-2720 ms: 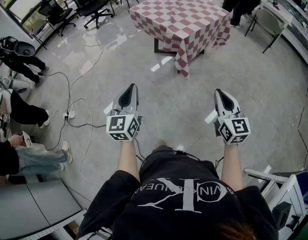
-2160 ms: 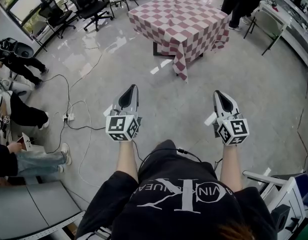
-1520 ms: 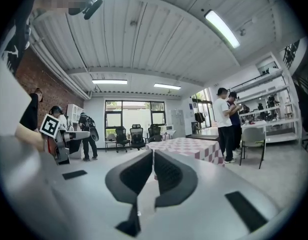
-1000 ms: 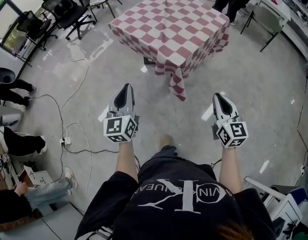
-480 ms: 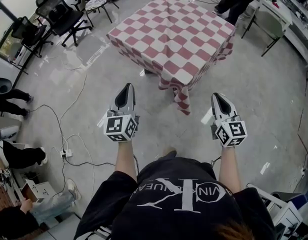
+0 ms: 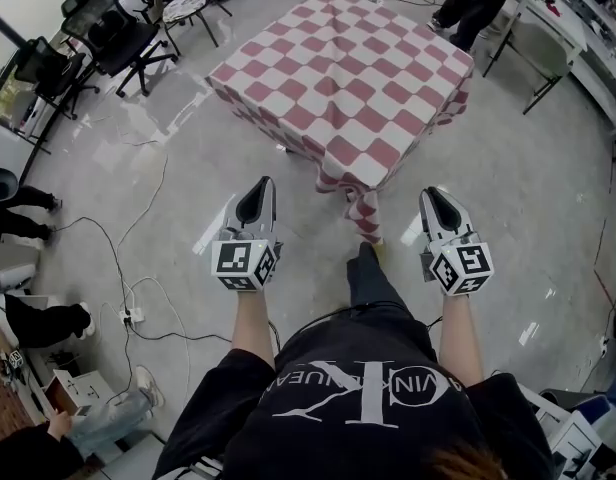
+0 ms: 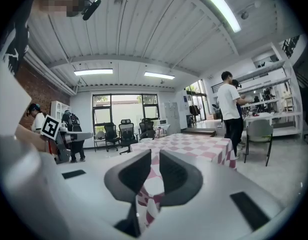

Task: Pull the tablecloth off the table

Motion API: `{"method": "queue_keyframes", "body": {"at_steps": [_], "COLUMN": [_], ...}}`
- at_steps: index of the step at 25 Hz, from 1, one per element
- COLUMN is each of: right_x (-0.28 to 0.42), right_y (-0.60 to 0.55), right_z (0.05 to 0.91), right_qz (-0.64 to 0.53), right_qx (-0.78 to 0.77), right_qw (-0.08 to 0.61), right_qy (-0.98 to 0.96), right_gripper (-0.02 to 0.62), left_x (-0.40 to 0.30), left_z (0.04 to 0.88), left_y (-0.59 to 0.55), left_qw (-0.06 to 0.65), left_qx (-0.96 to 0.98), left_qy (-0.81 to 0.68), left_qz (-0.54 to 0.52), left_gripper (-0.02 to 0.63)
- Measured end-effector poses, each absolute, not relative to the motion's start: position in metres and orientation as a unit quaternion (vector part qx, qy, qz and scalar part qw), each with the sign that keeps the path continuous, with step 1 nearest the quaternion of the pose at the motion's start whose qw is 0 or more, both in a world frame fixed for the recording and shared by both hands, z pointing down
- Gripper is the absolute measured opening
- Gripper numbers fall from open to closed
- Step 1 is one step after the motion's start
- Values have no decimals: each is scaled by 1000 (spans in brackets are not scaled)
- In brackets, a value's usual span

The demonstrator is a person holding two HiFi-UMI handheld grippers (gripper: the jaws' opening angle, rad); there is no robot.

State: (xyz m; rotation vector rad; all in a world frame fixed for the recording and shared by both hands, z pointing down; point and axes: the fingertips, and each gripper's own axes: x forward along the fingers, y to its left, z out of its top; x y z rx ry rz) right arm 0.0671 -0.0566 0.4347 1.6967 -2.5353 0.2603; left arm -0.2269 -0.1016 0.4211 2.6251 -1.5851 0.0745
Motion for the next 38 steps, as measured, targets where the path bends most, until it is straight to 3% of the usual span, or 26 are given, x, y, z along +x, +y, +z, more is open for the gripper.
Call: {"method": "queue_keyframes", "body": {"at_steps": [3, 10, 15, 38], "right_x": [73, 88, 96, 131], "right_y": [-86, -172, -219, -361], "right_z": [436, 438, 450, 546], "right_qz": [84, 102, 123, 213], "right_qx": [551, 531, 510, 438], "right_qw": [27, 14, 30, 110], "right_qy": [-830, -841, -851, -867], "right_gripper": [21, 166, 224, 288], "left_x": [-226, -207, -184, -125], "left_z": [424, 424, 433, 515], "left_y": [-125, -196, -239, -369], "left_qw": [43, 56, 76, 144], "left_qx": [850, 850, 854, 841], "left_qy": [-526, -523, -514, -508], "left_qz": [14, 10, 12, 115], "left_gripper": [12, 18, 155, 322]}}
